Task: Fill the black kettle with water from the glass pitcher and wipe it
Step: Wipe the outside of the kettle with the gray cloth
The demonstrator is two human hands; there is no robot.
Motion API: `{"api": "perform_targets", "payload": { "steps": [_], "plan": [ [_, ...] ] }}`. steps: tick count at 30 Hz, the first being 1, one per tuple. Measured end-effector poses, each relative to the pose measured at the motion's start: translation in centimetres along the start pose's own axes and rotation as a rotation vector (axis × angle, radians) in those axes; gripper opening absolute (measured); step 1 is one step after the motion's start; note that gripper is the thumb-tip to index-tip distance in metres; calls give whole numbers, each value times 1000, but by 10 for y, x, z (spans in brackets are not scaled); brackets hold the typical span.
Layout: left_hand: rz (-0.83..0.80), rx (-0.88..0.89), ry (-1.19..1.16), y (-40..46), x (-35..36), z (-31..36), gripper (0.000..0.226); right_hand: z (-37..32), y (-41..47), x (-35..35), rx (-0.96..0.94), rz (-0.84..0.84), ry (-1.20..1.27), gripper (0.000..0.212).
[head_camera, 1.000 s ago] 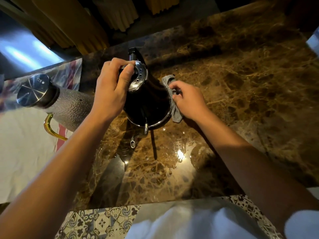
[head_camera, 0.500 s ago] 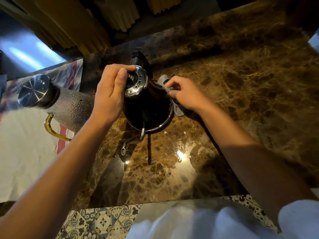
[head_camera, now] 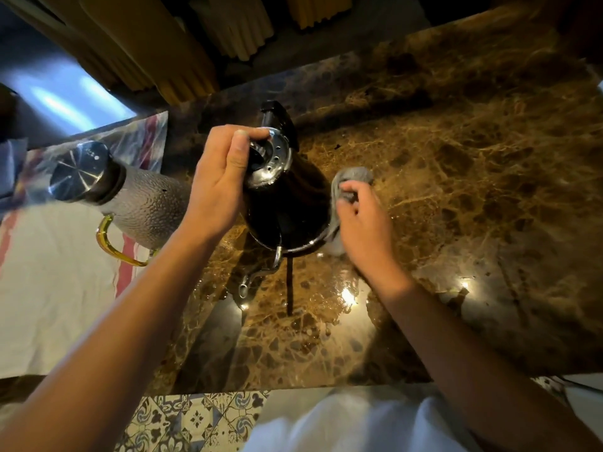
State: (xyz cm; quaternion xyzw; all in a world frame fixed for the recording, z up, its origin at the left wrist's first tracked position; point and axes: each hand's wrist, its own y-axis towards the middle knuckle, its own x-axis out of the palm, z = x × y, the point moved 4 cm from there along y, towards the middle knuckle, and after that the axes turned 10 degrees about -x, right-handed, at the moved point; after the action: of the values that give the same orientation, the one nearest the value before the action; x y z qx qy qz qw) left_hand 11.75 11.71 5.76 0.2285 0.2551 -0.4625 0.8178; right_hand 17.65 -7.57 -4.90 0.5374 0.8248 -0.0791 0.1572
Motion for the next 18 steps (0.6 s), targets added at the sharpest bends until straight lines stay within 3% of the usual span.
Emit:
{"api": "perform_targets", "payload": {
  "steps": [5, 10, 14, 18],
  "plan": [
    [-90, -42, -32, -1, 0, -1, 40, -11, 70, 6, 113, -284, 201, 61],
    [-64, -46, -51, -1, 2, -5, 28, -10, 95, 15, 124, -356, 390, 28],
    [-50, -47, -56, 0, 2, -6, 23, 0, 83, 2, 76, -299, 321, 41],
    [-24, -31, -69, -1, 4, -5, 18, 13, 52, -22, 54, -213, 301, 37]
  ]
}}
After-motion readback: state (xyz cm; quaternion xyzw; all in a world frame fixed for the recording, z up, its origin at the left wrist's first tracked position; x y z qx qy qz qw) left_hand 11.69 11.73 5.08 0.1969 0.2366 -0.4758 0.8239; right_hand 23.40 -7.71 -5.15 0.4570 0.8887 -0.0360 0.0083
